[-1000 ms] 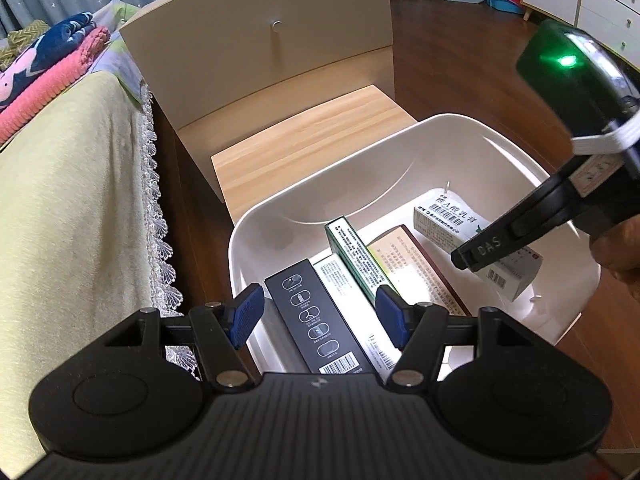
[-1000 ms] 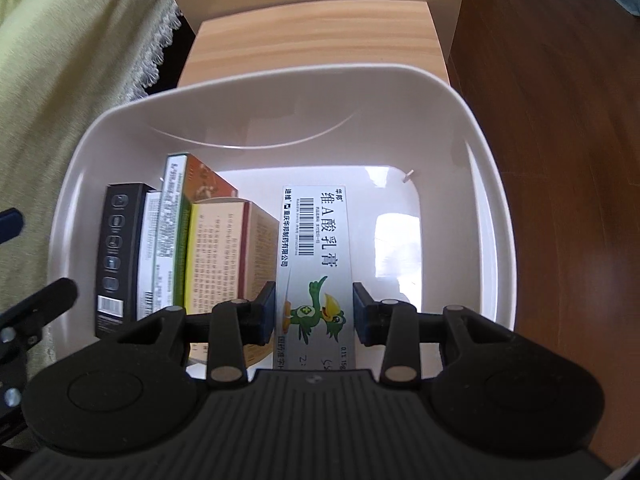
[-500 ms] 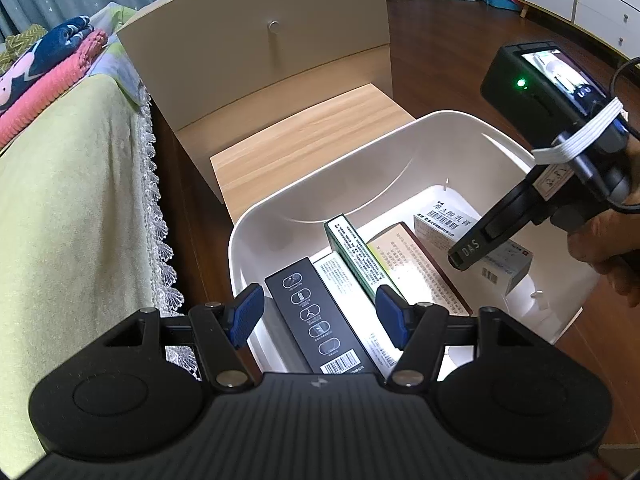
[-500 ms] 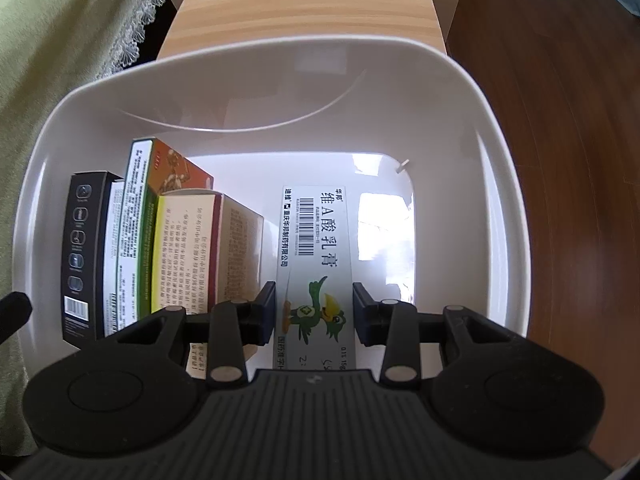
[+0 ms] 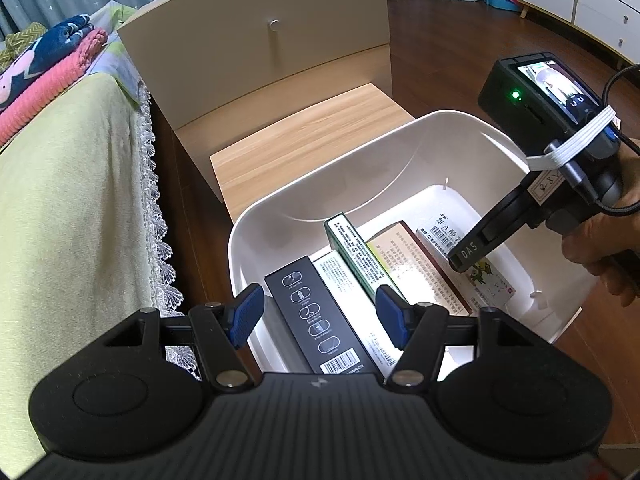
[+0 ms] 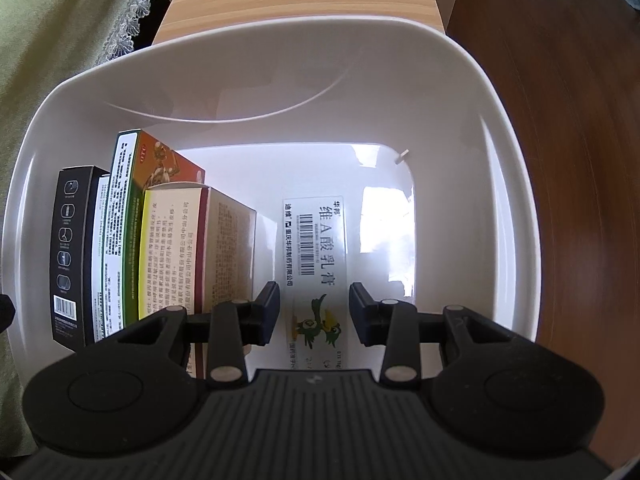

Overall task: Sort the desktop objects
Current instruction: 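Open the right gripper to release the ointment box flat in the basin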

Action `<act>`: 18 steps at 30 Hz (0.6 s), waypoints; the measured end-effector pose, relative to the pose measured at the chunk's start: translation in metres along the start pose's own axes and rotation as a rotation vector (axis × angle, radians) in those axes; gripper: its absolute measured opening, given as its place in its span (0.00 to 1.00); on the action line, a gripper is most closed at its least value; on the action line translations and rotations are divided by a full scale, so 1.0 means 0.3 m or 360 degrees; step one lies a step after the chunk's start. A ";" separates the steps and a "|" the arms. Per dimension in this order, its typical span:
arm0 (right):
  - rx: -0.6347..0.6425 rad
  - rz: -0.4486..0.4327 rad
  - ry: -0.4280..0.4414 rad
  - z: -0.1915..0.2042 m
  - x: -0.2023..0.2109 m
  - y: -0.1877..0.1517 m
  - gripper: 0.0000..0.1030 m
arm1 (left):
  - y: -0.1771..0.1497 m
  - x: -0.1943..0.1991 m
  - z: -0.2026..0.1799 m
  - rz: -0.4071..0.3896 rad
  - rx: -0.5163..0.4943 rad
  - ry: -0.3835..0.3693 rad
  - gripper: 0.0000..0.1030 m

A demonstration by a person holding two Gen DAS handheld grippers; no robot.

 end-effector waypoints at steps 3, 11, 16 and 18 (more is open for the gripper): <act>0.0034 -0.0003 -0.0001 0.004 0.010 0.000 0.33 | 0.000 0.001 -0.001 0.0001 -0.0002 -0.0001 0.62; 0.0596 0.0185 -0.0010 0.054 0.018 -0.004 0.35 | 0.002 0.000 -0.002 0.0005 -0.0003 -0.0002 0.62; 0.1071 0.0340 -0.0043 0.107 -0.008 -0.030 0.39 | 0.005 0.002 0.002 0.0000 0.0007 0.0000 0.62; 0.1228 0.0378 -0.0080 0.126 -0.020 -0.041 0.39 | 0.006 0.002 0.005 -0.0002 0.0012 0.0003 0.62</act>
Point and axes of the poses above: each gripper's, at about its wrist camera, not at the fingertips, and x roughly against the way its jaws point, z to its left, y to its top, the point moved 3 cm from there along -x, roughly the way its jaws point, and after that the axes turned 8 degrees about x, right-handed, at the moved point
